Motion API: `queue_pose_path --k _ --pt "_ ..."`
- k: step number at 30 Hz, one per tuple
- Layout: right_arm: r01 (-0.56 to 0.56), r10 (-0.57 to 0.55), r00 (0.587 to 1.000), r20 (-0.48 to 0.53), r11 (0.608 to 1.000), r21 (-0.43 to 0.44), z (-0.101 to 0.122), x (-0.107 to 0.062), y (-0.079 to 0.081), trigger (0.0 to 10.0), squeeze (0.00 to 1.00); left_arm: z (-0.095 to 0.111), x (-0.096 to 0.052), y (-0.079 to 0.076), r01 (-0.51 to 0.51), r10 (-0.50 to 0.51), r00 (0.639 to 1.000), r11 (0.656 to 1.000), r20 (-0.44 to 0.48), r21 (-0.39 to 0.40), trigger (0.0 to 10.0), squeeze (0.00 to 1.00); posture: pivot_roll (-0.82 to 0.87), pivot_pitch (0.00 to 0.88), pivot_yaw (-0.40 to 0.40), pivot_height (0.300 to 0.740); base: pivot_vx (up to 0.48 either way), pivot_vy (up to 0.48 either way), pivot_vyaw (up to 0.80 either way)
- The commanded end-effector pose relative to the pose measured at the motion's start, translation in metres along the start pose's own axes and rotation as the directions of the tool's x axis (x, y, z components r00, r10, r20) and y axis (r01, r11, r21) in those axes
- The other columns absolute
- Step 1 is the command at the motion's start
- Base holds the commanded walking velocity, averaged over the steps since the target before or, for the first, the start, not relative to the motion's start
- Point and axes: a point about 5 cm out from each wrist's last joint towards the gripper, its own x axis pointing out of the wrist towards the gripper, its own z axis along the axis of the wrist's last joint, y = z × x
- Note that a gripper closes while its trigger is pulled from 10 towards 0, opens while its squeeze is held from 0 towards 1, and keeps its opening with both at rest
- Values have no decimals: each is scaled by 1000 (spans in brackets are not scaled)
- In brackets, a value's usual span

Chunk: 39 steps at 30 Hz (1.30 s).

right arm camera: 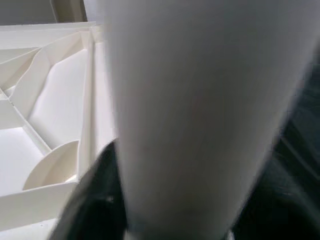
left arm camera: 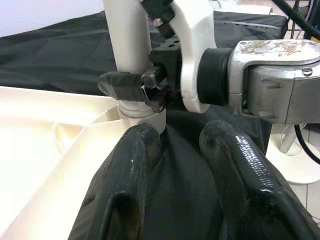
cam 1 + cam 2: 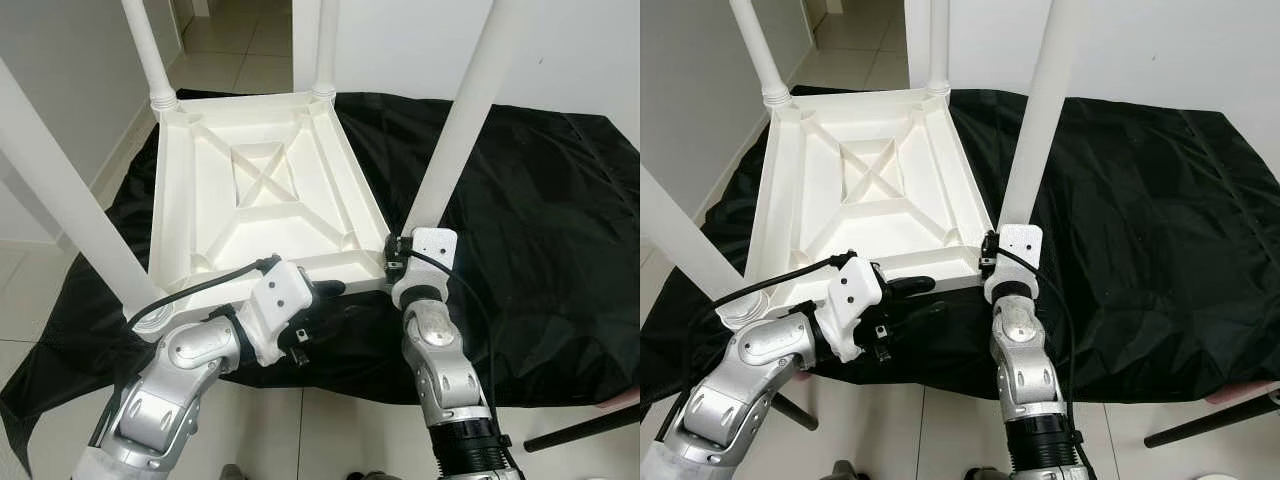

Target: Building children table

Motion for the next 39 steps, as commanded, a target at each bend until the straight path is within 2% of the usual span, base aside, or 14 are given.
queue_pose_path --k 1,4,5,6,8,10,12,13,15,24,25,29,30,39 --pt "7 -7 1000 17 1000 21 -2 -2 -11 10000 1000 -2 -1 3 -36 36 999 999 -7 5 10000 0 -26 101 23 740 0 0 0" --pt "-22 21 999 27 999 23 -1 1 -16 10000 1000 -2 -1 3 -37 37 999 999 -7 4 10000 0 -27 101 23 740 0 0 0" --pt "-60 60 998 29 998 11 -1 4 -18 10000 208 -2 -1 2 -34 35 999 999 -8 4 10000 0 -26 103 23 740 0 0 0" --pt "-118 118 993 21 993 9 -2 6 -19 10000 0 -2 -1 2 -32 32 999 999 -10 5 10000 0 -28 104 25 740 0 0 0" --pt "-167 167 986 19 986 6 -2 7 -20 10000 0 -2 -2 2 -31 31 999 1000 -11 6 10000 0 -28 105 25 740 0 0 0" --pt "-297 297 955 15 955 6 -3 9 -19 10000 0 -2 -2 4 -32 32 999 999 -11 7 10000 0 -28 108 25 740 0 0 0" --pt "-408 408 913 10 913 -6 -2 11 -20 10000 0 -2 -2 5 -35 35 999 999 -12 8 10000 0 -27 110 27 740 0 0 0" --pt "-496 498 867 9 866 -57 -1 15 -24 10000 0 -1 -2 5 -34 34 999 999 -11 8 10000 0 -26 109 27 740 0 0 0" --pt "-496 498 867 9 866 -57 -1 15 -24 10000 0 -1 -2 5 -34 34 999 999 -11 8 10000 0 -26 109 27 740 0 0 0" --pt "-692 689 720 -74 707 -145 1 34 -35 10000 0 -3 0 3 -17 17 1000 1000 -15 12 10000 0 -22 73 24 740 0 0 0" --pt "-702 699 710 -85 694 -161 0 35 -35 8353 0 -3 0 4 -15 16 1000 1000 -15 17 10000 0 -18 70 23 740 0 0 0" --pt "-718 715 693 -93 674 -172 -1 36 -35 8353 0 -2 0 4 -14 14 1000 1000 -14 20 10000 0 -18 70 23 740 0 0 0" --pt "-729 724 682 -99 665 -159 -3 36 -37 0 0 -2 -1 6 -18 18 1000 1000 -14 22 10000 0 -12 63 21 740 0 0 0" --pt "-737 731 675 -101 662 -136 -8 34 -38 0 0 -2 -2 7 -24 24 1000 999 -16 26 10000 0 -14 70 25 740 0 0 0"
